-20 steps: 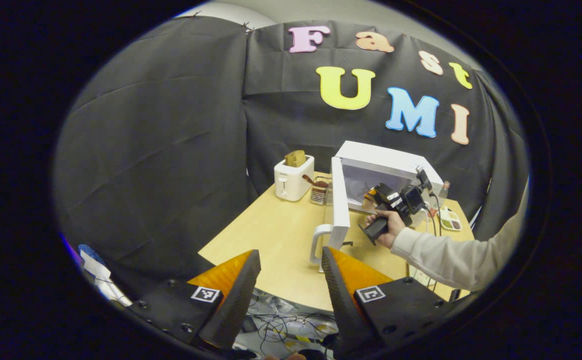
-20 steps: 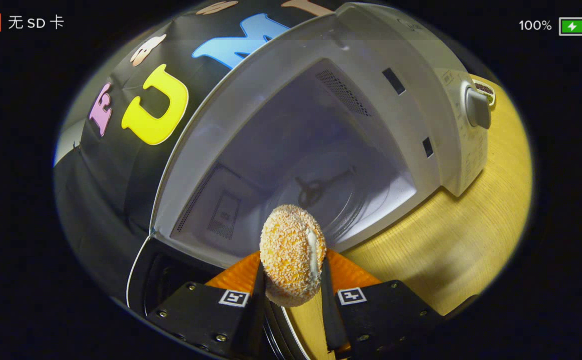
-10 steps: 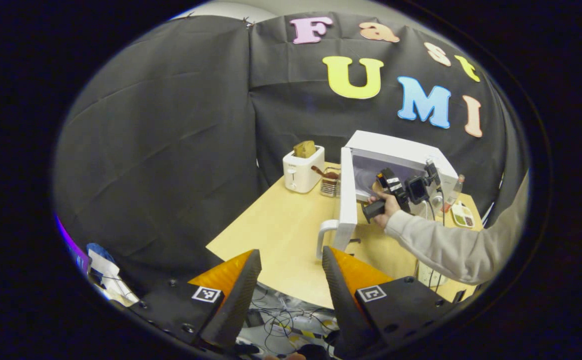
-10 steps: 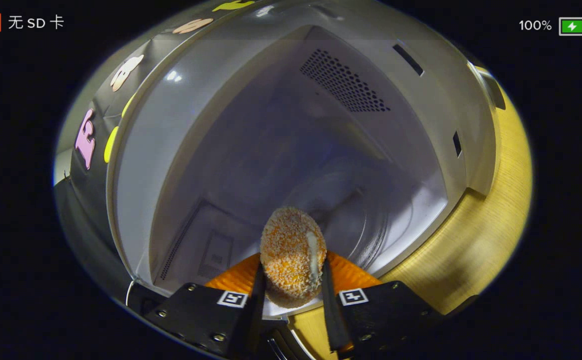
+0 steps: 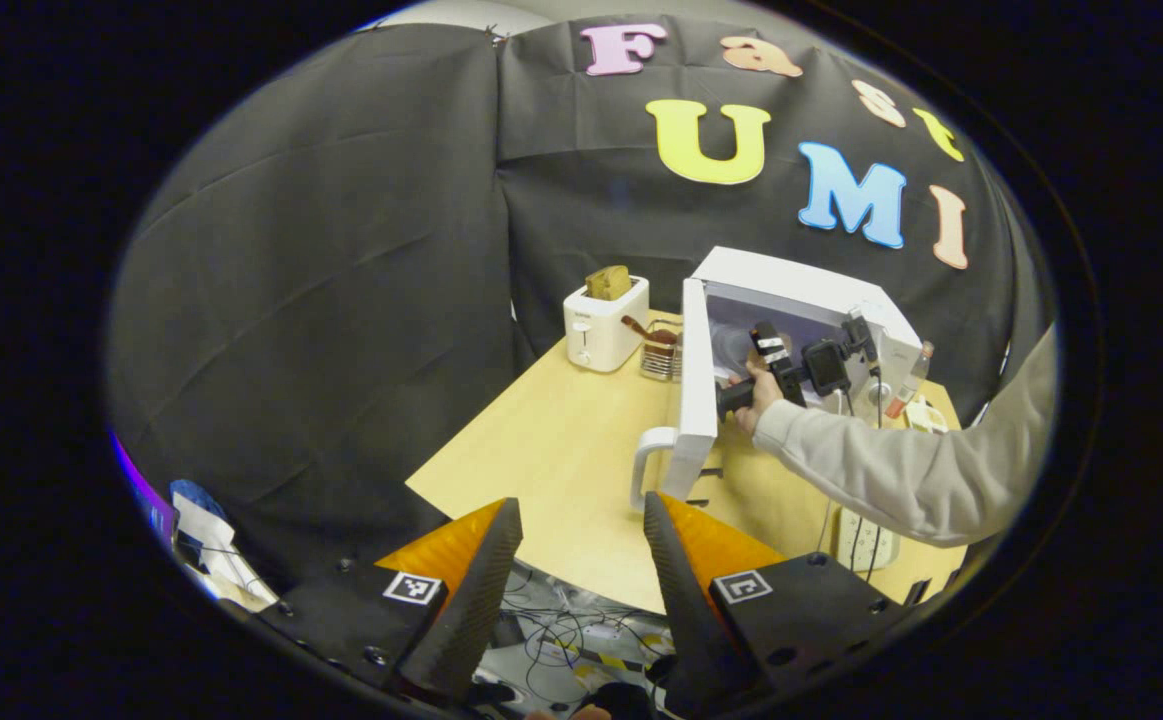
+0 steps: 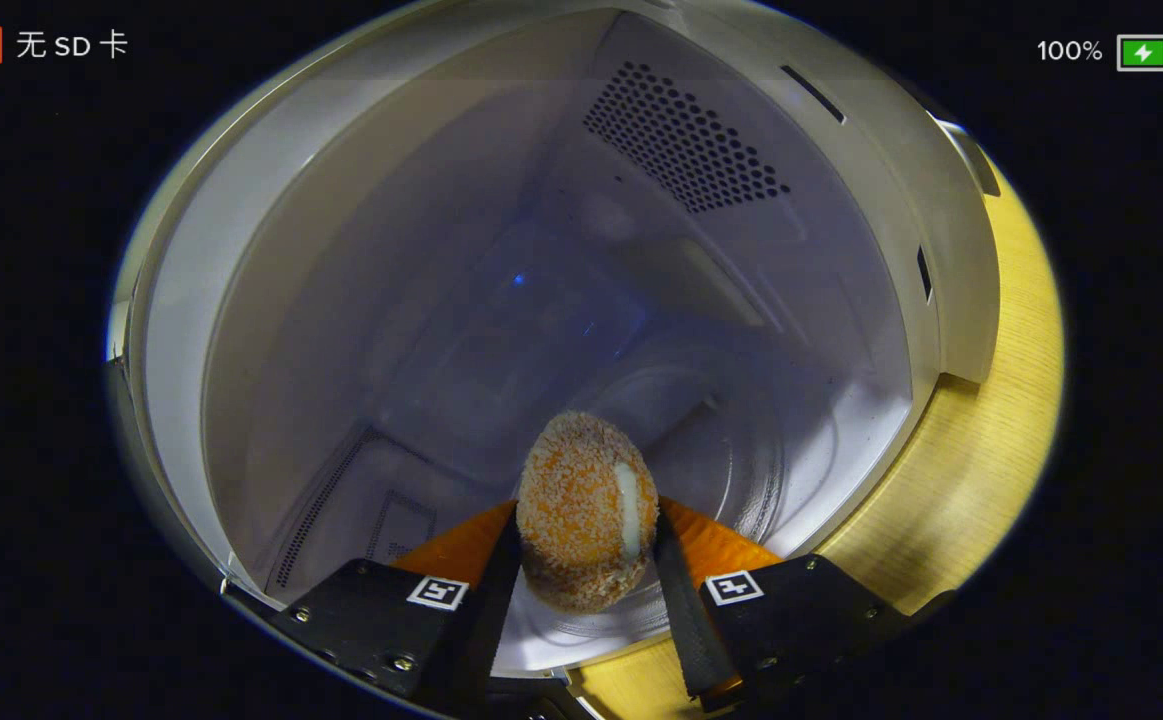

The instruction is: Open the microwave oven with the left hand, put the food in, and close the microwave oven.

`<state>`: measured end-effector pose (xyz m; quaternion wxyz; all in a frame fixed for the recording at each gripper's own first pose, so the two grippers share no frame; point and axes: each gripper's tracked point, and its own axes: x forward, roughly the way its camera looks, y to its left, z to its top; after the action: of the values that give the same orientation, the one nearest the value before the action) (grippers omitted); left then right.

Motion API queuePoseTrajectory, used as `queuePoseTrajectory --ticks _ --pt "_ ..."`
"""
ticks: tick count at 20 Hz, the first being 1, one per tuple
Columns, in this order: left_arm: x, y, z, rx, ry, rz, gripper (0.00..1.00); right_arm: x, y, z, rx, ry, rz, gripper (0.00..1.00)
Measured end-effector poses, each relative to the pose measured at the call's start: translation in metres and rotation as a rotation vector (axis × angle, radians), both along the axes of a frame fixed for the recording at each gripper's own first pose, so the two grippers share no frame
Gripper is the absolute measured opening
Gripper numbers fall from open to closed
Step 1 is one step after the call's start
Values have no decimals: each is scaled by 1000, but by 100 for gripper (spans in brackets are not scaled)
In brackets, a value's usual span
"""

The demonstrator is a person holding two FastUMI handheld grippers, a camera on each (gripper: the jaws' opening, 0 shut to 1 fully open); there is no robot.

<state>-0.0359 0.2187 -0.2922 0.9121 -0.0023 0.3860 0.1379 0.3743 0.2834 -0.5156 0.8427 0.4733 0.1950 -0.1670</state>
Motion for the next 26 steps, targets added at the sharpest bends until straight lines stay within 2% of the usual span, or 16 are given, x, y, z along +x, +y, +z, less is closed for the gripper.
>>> queuePoseTrajectory --ticks 5,7,8,10,13,15,17,19,20,23,24,25,26 --pt "-4 6 2 -8 -14 7 81 0 4 3 25 15 27 77" --pt "-6 10 2 -16 -27 15 83 -5 9 9 41 21 55 78" --pt "-6 11 2 -23 -37 18 84 -8 11 14 40 20 80 82" --pt "-5 16 0 -35 -59 17 83 -24 18 24 27 29 159 98" --pt "3 26 -4 -54 -105 -5 86 -58 14 46 -46 13 263 98" --pt "16 33 -9 -70 -142 -47 82 -89 6 70 -70 -7 317 98" --pt "33 42 -14 -83 -183 -108 84 -124 2 102 -74 -43 392 98" --pt "56 50 -27 -113 -218 -178 87 -171 -10 126 -110 -29 451 98" --pt "67 53 -35 -133 -230 -208 81 -193 -16 141 -106 -38 457 98" --pt "91 56 -66 -194 -223 -286 84 -262 -24 168 -47 -32 513 98" --pt "98 60 -75 -204 -221 -303 80 -285 -24 175 -17 -22 553 98" --pt "102 61 -88 -212 -209 -319 84 -308 -24 180 4 -10 585 98" --pt "104 61 -99 -219 -188 -334 80 -328 -30 185 5 -2 605 97"
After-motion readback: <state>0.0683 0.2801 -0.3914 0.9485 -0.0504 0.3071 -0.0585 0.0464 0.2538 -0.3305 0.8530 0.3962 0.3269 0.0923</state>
